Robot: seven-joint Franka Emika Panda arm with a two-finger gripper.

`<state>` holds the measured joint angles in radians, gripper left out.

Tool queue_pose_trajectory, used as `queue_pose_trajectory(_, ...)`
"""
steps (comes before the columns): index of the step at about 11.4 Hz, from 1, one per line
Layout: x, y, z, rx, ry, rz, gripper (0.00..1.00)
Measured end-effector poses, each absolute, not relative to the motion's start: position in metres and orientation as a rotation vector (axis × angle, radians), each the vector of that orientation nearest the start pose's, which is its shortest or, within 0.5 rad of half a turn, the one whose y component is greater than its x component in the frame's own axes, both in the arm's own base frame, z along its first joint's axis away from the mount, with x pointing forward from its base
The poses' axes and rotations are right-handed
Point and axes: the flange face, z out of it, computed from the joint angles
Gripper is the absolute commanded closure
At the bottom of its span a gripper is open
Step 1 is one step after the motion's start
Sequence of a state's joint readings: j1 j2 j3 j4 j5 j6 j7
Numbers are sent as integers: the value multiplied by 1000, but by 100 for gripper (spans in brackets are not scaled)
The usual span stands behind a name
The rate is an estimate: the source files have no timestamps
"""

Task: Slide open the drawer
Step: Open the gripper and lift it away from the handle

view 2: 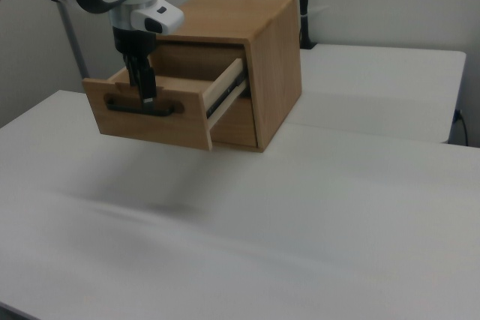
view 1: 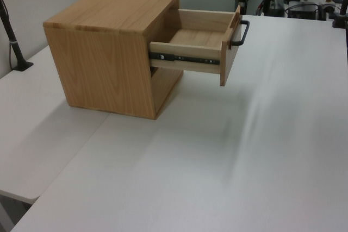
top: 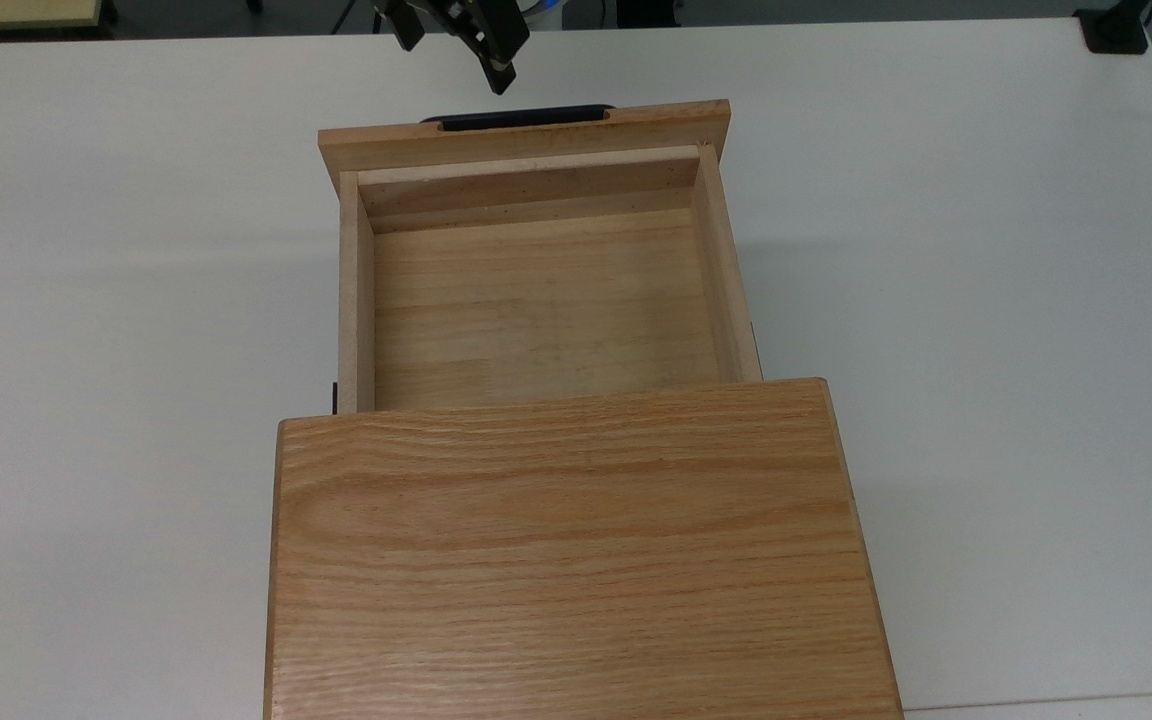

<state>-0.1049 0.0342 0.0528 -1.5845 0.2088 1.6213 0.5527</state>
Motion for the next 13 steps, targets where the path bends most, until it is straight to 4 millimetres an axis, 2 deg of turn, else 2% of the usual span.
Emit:
queue_pose_trajectory(2,564,-11,617,-2783,926,48,0)
queue_pose_trajectory(5,547,-12,645,-2768,940,-21,0)
queue_pose_trajectory(8,531,-10,659,-2882,637,-59,0)
queue_pose_trajectory(13,530,-1,649,-3199,1,-81,0)
